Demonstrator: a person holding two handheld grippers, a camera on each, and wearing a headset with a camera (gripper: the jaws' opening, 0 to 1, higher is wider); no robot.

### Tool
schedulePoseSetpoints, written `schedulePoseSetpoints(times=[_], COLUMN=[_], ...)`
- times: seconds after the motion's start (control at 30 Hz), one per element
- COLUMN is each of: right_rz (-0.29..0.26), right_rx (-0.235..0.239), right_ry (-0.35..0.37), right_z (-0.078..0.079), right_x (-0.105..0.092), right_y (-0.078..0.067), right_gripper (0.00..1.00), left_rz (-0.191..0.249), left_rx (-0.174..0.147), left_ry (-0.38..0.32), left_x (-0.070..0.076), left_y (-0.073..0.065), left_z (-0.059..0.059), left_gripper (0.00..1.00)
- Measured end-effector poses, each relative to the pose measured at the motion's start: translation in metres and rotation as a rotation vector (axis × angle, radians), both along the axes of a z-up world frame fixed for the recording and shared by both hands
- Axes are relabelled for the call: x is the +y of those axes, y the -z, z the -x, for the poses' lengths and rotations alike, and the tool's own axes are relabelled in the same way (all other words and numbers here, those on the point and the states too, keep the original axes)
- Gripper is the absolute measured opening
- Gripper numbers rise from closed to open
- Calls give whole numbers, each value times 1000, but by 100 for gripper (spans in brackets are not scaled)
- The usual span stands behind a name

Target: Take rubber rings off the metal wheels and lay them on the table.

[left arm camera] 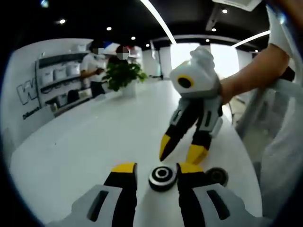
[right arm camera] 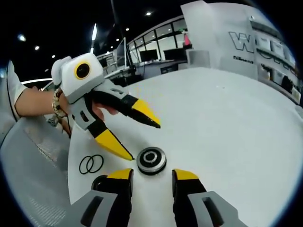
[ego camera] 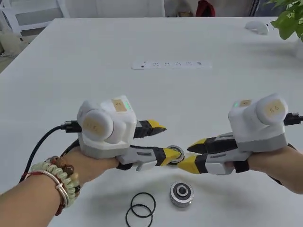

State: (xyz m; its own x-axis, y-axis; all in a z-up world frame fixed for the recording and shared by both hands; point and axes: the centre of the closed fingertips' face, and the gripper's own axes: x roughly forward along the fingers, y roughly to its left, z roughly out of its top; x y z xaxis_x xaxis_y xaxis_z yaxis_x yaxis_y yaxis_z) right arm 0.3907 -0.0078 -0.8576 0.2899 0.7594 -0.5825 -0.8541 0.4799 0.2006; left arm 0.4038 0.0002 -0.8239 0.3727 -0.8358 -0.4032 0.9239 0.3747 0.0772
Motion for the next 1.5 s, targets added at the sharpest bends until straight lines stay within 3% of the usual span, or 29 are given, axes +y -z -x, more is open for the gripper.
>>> schedulePoseSetpoints(times=[0.17,0.37,0.47,0.57,0.63,1.0,1.3,1.4,1.5], right_rz=[-1,5,13,17,18,11,52,86,77], right_rx=[2,0,-3,-7,-11,-28,-62,-67,-60], right_ry=[-3,-15,-18,-18,-17,-19,-74,-95,-95], right_z=[1,2,2,2,2,1,4,6,8], right_x=[2,4,4,4,3,5,5,1,2], right_y=[1,3,5,5,5,3,5,8,8], right_gripper=[29,26,25,24,24,21,16,10,7], left_rz=[-22,-46,-16,-25,-14,-29,-32,-32,-33], left_rx=[7,53,85,91,119,122,133,133,134], left_ry=[-10,-34,-49,-63,-82,-74,-67,-65,-67], left_x=[-3,-4,-6,-5,-4,-3,-2,-2,-1], left_y=[9,20,19,22,22,24,24,24,24], left_z=[2,3,3,2,2,5,8,9,9], left_gripper=[27,22,20,18,17,14,14,14,14])
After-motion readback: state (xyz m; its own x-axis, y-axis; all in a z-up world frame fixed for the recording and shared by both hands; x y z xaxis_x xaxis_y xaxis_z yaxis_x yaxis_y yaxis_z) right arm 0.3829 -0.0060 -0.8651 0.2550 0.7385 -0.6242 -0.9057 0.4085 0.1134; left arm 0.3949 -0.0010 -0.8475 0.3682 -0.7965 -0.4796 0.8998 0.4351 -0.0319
